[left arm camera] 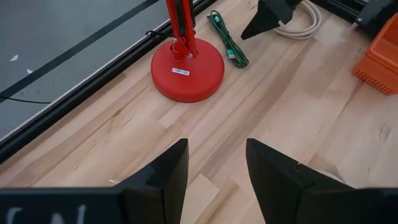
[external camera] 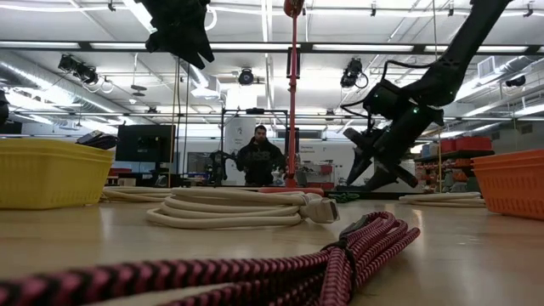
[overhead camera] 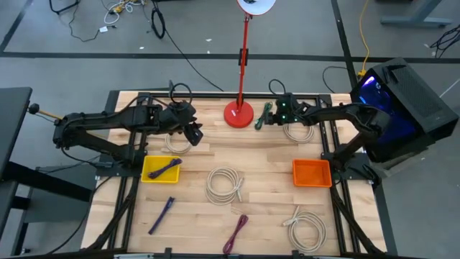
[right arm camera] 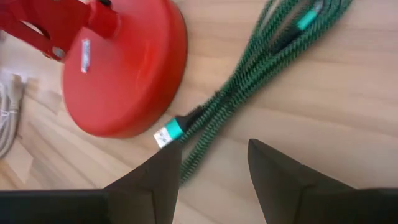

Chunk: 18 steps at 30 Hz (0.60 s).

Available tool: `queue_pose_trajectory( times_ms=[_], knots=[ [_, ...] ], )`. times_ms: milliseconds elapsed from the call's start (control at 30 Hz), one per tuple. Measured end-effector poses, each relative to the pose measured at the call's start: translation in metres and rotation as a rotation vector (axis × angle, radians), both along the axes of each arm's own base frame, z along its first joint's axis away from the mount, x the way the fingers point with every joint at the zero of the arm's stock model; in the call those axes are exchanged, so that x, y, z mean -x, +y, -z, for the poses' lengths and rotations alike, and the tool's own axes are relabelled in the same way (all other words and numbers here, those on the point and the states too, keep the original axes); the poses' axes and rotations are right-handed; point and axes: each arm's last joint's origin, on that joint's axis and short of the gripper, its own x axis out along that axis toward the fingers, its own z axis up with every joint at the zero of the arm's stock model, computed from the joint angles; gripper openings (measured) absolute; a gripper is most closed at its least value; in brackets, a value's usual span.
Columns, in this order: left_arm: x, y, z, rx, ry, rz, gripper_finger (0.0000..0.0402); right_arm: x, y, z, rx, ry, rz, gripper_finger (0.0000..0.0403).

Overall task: Pick & Place USB Port
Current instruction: Put the black and green charger cable into the yellow bin

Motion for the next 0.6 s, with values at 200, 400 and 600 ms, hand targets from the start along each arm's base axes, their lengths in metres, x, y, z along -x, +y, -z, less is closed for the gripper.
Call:
queue_pose_trajectory(
  times_ms=[200,400,600],
  knots=[
    [0.000,0.000,0.000,0.000,-0.006,0.000,0.0167,-0.011,-0.002,0.009,-0.016,-0.002,-0.015,0.0187],
    [0.000,0.000,0.000,-0.001,-0.005,0.000,0.0167,-0.013,-0.004,0.010,-0.004,0.011,-0.009,0.0187],
    [-0.001,0.000,0.000,-0.019,0.012,0.021,0.0167,-0.014,-0.003,0.010,0.006,0.018,-0.016,0.0187]
  ],
)
